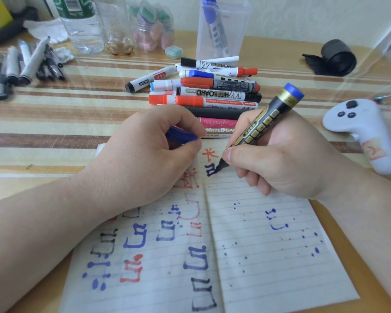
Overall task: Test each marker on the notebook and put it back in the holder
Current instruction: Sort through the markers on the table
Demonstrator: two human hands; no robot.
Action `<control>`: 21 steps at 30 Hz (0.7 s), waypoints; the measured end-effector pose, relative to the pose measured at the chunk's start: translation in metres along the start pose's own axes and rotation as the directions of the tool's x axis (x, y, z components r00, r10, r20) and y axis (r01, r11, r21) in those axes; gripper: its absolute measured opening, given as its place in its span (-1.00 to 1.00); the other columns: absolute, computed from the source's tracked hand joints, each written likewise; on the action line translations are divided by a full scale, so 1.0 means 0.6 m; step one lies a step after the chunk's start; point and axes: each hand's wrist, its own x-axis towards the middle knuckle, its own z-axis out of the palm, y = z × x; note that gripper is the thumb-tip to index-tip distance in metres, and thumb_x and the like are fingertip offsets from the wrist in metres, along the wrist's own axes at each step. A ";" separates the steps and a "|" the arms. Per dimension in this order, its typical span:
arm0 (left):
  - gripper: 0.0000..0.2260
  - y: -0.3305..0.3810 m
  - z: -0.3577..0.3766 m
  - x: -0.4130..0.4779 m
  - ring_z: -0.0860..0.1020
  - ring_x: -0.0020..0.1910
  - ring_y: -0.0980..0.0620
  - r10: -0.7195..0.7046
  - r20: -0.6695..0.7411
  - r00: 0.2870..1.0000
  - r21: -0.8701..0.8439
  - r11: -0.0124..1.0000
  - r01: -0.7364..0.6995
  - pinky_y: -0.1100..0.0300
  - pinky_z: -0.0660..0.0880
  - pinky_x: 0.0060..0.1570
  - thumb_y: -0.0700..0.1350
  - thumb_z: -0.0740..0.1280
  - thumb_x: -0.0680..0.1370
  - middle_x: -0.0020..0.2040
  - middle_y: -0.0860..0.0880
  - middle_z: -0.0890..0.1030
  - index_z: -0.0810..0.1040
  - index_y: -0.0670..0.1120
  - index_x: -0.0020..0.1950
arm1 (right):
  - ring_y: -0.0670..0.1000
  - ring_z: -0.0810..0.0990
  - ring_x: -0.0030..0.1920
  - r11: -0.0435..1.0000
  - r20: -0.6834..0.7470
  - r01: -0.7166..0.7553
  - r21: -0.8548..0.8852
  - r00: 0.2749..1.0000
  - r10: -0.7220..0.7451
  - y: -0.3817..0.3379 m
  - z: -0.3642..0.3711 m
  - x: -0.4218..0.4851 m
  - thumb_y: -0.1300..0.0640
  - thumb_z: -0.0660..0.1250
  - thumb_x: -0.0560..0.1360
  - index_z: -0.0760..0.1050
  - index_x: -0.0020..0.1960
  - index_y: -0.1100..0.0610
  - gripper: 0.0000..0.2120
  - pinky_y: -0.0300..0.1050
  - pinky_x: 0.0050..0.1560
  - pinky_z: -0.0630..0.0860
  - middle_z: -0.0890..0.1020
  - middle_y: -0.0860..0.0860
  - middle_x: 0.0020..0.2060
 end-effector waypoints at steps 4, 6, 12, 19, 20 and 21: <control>-0.91 0.000 0.001 -0.001 0.54 -0.28 0.33 0.002 0.002 1.000 -0.003 1.000 -0.002 0.55 0.35 -0.30 0.02 0.40 0.48 -0.28 0.43 0.54 0.56 0.23 -0.14 | 0.01 0.51 -0.53 1.000 0.051 -0.006 0.001 0.999 0.005 -0.002 -0.002 -0.003 0.30 0.44 0.43 0.54 -0.24 0.27 -0.89 -0.12 -0.58 0.42 0.57 0.10 -0.50; -0.89 -0.001 0.002 -0.001 0.54 -0.29 0.34 0.004 -0.001 1.000 -0.005 1.000 -0.004 0.55 0.35 -0.31 0.00 0.42 0.49 -0.31 0.44 0.54 0.56 0.23 -0.14 | 0.01 0.51 -0.52 1.000 0.071 -0.004 -0.002 0.997 0.004 -0.003 -0.003 -0.004 0.30 0.44 0.43 0.54 -0.25 0.27 -0.88 -0.12 -0.58 0.42 0.57 0.09 -0.51; -0.90 -0.005 0.003 -0.001 0.55 -0.28 0.34 0.016 -0.005 1.000 -0.008 1.000 -0.016 0.55 0.37 -0.26 0.00 0.43 0.49 -0.28 0.44 0.55 0.58 0.21 -0.12 | 0.04 0.51 -0.52 0.999 0.088 0.036 0.011 0.995 -0.037 0.000 -0.002 -0.003 0.25 0.48 0.42 0.55 -0.25 0.25 -0.86 -0.14 -0.58 0.40 0.58 0.10 -0.50; -0.90 -0.024 0.007 0.002 0.65 -0.17 0.12 0.022 -0.068 0.997 -0.123 0.992 -0.030 0.31 0.55 -0.08 0.04 0.55 0.47 -0.17 0.17 0.69 0.68 0.18 -0.06 | 0.04 0.41 -0.54 0.962 0.006 0.011 0.273 1.000 -0.013 0.014 -0.003 0.003 0.18 0.40 0.34 0.56 -0.30 0.14 -0.93 -0.25 -0.54 0.29 0.51 0.12 -0.50; -0.88 -0.025 0.006 0.002 0.66 -0.15 0.13 0.019 -0.063 0.998 -0.152 0.988 -0.028 0.31 0.55 -0.05 0.04 0.56 0.46 -0.15 0.17 0.70 0.68 0.18 -0.05 | 0.03 0.41 -0.55 0.962 0.002 0.020 0.272 1.000 -0.021 0.013 -0.002 0.003 0.18 0.40 0.35 0.56 -0.30 0.14 -0.93 -0.26 -0.55 0.29 0.51 0.11 -0.51; -0.86 -0.026 0.005 0.003 0.67 -0.13 0.16 0.018 -0.056 0.998 -0.179 0.984 -0.028 0.33 0.55 -0.01 0.02 0.56 0.46 -0.13 0.18 0.71 0.68 0.19 -0.03 | 0.02 0.40 -0.56 0.960 -0.008 0.030 0.280 1.000 -0.029 0.014 0.000 0.003 0.18 0.40 0.35 0.56 -0.29 0.14 -0.93 -0.28 -0.55 0.28 0.50 0.11 -0.51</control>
